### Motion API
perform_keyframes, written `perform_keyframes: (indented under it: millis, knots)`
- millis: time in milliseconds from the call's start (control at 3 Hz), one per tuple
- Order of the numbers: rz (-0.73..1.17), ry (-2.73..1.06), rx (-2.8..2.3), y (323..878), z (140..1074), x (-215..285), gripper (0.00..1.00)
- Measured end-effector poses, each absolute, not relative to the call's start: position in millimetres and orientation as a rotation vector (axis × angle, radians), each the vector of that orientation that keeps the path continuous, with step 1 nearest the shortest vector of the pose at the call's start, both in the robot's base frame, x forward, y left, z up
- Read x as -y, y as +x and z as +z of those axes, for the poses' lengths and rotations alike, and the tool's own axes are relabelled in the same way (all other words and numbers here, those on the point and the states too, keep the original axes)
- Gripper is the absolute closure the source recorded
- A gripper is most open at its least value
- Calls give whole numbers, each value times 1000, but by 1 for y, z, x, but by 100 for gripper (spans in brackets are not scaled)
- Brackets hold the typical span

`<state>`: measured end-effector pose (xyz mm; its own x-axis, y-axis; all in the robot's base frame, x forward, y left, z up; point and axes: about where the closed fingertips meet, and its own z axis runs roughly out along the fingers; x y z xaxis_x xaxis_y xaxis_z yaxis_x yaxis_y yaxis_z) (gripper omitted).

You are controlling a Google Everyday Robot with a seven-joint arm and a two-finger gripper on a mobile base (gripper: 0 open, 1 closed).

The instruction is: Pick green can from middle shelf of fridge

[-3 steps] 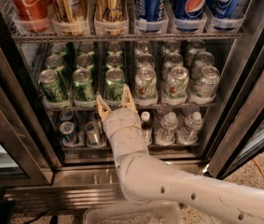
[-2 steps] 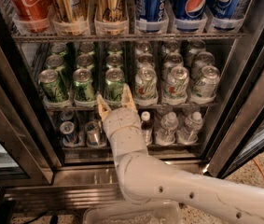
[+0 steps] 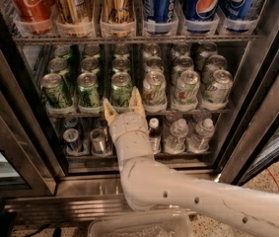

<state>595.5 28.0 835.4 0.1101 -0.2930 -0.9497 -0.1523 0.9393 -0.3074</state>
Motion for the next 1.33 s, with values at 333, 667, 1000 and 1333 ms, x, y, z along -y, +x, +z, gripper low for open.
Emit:
perform_keyframes:
  millis: [333,667,1000,1333]
  knots:
    - [-121,-339,-1467,605,837,-24,31]
    - [-120,-300,-1460,613,841,-21,31]
    - [-109,-266,-1464,618,842,-20,32]
    - [-77,-243,-1476,621,841,-24,35]
